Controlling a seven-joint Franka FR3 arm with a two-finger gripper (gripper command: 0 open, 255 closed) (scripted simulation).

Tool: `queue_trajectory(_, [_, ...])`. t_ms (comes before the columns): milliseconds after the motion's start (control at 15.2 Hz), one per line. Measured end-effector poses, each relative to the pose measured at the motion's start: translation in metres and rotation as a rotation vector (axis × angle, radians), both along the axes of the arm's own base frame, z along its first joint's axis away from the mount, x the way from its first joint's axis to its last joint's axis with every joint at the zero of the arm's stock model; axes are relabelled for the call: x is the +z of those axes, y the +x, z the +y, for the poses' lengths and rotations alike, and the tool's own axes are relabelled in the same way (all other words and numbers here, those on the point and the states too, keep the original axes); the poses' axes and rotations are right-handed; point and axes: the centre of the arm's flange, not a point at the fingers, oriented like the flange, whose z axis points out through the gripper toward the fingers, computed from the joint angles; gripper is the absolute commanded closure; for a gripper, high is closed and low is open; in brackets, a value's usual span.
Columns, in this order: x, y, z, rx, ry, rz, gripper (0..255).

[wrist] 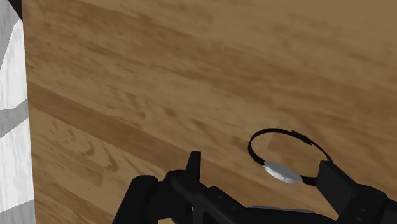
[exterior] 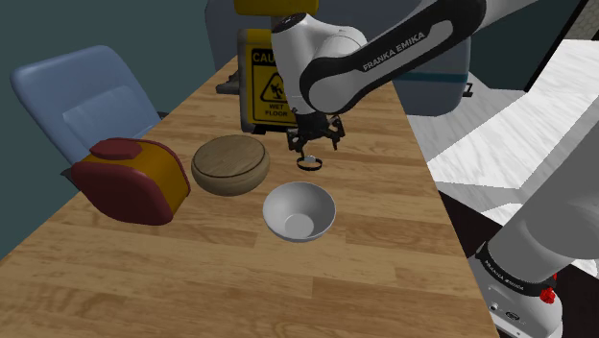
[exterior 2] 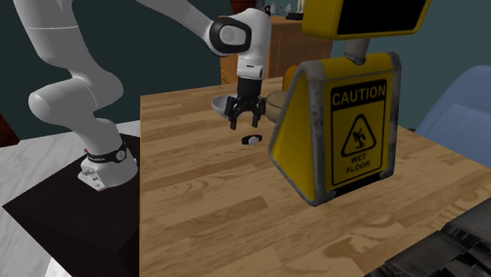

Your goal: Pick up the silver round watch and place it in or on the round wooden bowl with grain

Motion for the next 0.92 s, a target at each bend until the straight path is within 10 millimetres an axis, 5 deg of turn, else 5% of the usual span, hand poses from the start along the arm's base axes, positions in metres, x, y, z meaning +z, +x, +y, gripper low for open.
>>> queue_trajectory(396, [-0.031, 0.0, -0.005, -0.003, -0.002, -0.001, 0])
queue_trajectory(792, [-0.034, 0.0, -0.007, -0.004, -0.002, -0.002, 0])
queue_trajectory(858, [-0.034, 0.0, -0.007, -0.004, -0.002, -0.002, 255])
queue_trajectory(924, [-0.033, 0.0, -0.006, -0.003, -0.002, -0.003, 255])
